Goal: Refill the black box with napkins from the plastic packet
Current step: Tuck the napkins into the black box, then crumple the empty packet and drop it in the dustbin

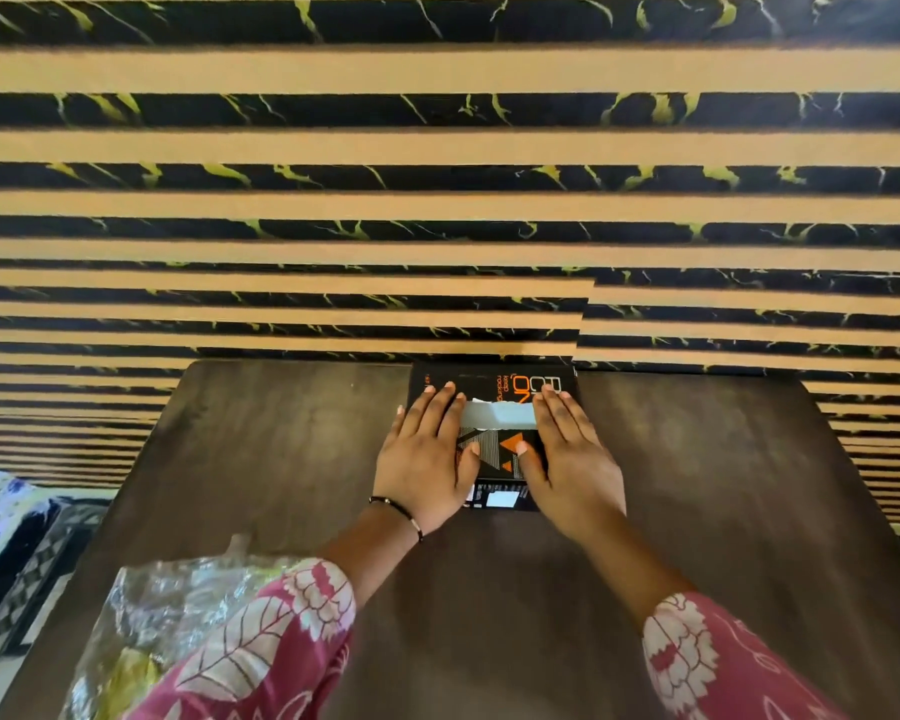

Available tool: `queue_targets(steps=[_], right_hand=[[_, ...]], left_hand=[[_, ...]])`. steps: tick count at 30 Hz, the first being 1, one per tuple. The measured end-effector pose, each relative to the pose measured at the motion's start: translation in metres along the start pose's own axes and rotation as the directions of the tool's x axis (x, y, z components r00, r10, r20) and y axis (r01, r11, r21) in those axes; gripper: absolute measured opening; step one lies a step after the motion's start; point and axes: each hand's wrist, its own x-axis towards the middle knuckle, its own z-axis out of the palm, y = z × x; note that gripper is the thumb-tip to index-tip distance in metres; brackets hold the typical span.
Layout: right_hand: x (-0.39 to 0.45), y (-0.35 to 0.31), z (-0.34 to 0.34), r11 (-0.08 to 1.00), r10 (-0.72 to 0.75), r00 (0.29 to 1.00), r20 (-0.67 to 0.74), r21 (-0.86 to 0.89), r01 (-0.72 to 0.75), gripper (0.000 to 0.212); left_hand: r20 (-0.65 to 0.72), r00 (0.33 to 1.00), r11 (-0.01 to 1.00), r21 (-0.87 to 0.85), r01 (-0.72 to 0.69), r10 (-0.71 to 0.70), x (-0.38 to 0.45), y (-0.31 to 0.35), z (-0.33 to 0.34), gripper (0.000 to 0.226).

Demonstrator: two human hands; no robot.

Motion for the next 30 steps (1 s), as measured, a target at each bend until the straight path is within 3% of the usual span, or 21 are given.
queue_targets(steps=[6,12,16,20,22,25,30], right_hand=[[0.051,0.008,0.007,1.0,0.019,1.0,-0.009,0.023,-0.018,0.06],[0.065,0.009,0.01,1.0,0.028,0.999,-0.032,0.0,-0.028,0.062],[0.063,0.006,0.007,0.998,0.05,0.999,-0.002,0.05,-0.05,0.06],[0.067,0.0,-0.01,0.997,0.075,0.985,0.155,-0.034,-0.07,0.061],[0.055,-0.008,-0.021,0.995,0.074,0.987,0.145,-0.075,-0.063,0.062],[0.004,-0.024,-0.029,0.999,0.042,0.997,0.062,-0.009,-0.041,0.062],[-0.136,-0.05,0.003,0.987,-0.006,0.967,0.255,0.155,-0.035,0.071]], left_hand=[[-0.016,1.0,1.0,-0.011,0.015,-0.015,0.046,-0.012,0.009,0.059],[-0.034,0.999,1.0,-0.016,-0.02,0.019,0.063,-0.018,0.011,0.06],[0.08,0.997,1.0,-0.013,0.013,-0.012,0.062,-0.015,0.006,0.063],[0.196,0.978,0.993,0.105,0.051,-0.071,0.064,-0.007,-0.005,0.059],[0.177,0.979,0.992,0.089,0.086,-0.101,0.05,0.0,-0.015,0.063],[0.095,0.98,0.979,-0.086,0.183,-0.175,-0.007,0.016,-0.035,0.072],[0.236,0.932,0.94,-0.134,0.313,-0.277,-0.164,0.019,-0.038,0.083]])
